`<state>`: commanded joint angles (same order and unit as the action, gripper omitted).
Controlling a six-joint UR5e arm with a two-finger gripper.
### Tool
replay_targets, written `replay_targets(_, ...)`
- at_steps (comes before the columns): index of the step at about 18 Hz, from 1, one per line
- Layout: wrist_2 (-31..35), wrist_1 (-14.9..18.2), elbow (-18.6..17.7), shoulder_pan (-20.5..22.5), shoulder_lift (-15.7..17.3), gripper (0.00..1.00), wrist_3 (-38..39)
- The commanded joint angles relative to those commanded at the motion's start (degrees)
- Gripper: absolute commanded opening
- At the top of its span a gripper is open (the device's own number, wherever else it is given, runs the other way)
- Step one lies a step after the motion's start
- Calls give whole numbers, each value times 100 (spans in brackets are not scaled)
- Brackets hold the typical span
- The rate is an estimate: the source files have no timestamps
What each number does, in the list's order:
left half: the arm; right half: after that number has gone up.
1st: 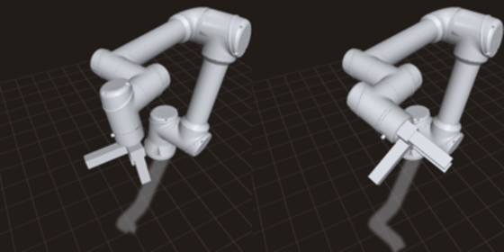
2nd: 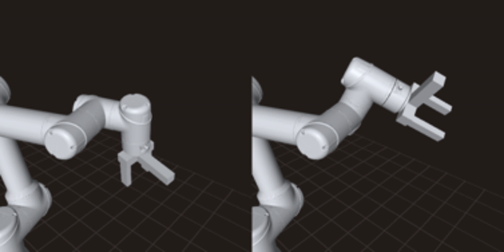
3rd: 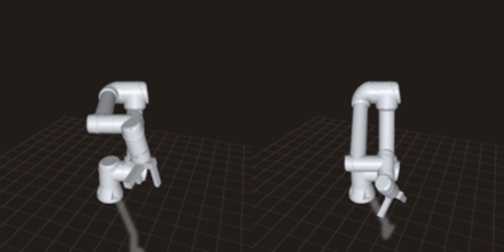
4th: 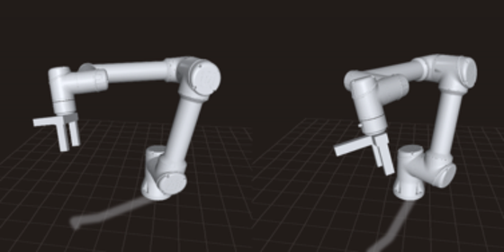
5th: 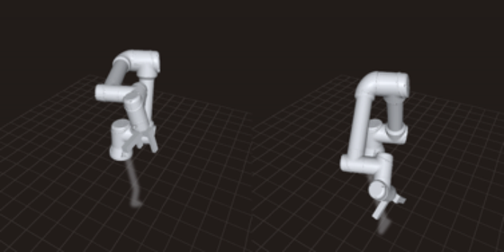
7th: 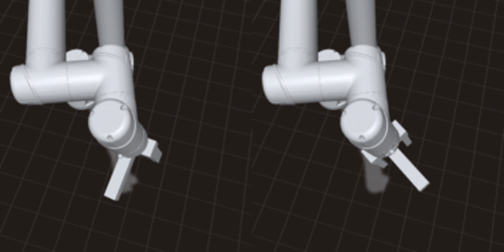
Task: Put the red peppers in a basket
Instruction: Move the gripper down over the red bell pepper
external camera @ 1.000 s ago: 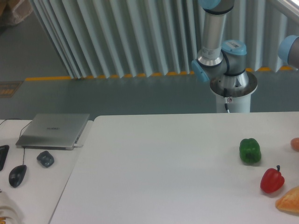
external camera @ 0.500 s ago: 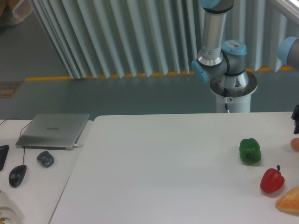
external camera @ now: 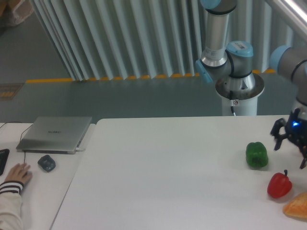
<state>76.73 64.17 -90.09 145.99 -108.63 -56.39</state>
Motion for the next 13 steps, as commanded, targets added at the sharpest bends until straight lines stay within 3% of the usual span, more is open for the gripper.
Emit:
replay_targets(5,-184,-300,-26,-44,-62,100,1058)
replay_targets(13,263,-388,-343,-79,-273,100,1174)
